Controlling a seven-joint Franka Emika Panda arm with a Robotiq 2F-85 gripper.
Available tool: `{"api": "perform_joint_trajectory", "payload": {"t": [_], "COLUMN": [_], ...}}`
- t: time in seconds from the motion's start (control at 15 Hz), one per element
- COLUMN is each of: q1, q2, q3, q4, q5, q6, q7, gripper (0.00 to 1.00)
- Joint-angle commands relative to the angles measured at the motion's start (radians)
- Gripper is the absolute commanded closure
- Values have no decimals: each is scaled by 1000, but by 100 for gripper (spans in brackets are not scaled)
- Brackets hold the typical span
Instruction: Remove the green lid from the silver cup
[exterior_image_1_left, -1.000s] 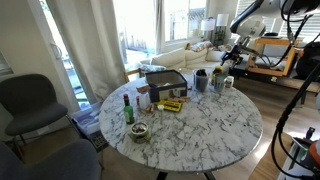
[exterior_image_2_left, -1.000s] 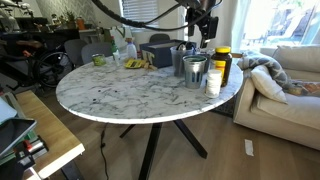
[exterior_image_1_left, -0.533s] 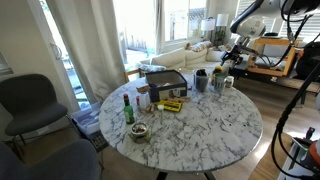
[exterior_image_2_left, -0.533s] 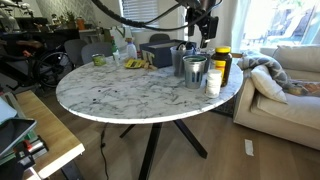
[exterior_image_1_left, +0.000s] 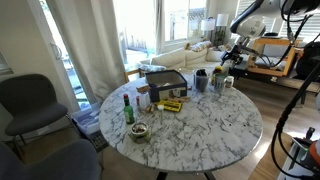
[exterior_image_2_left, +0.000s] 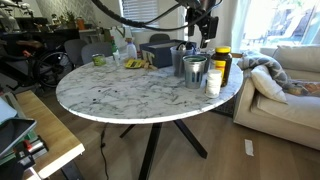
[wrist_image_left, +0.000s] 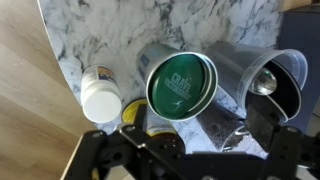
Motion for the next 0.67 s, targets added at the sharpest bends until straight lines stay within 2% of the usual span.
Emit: {"api": "perform_joint_trajectory", "payload": {"t": [0.0, 0.2, 0.6], "q1": [-13, -21, -14], "q2": [12, 21, 20], "q3": [14, 20, 14], "q4": [5, 0, 6], "q5": [-4, 5, -13], "q6": [4, 16, 1], "q7": [-17, -47, -20], "gripper": [0, 0, 0]}}
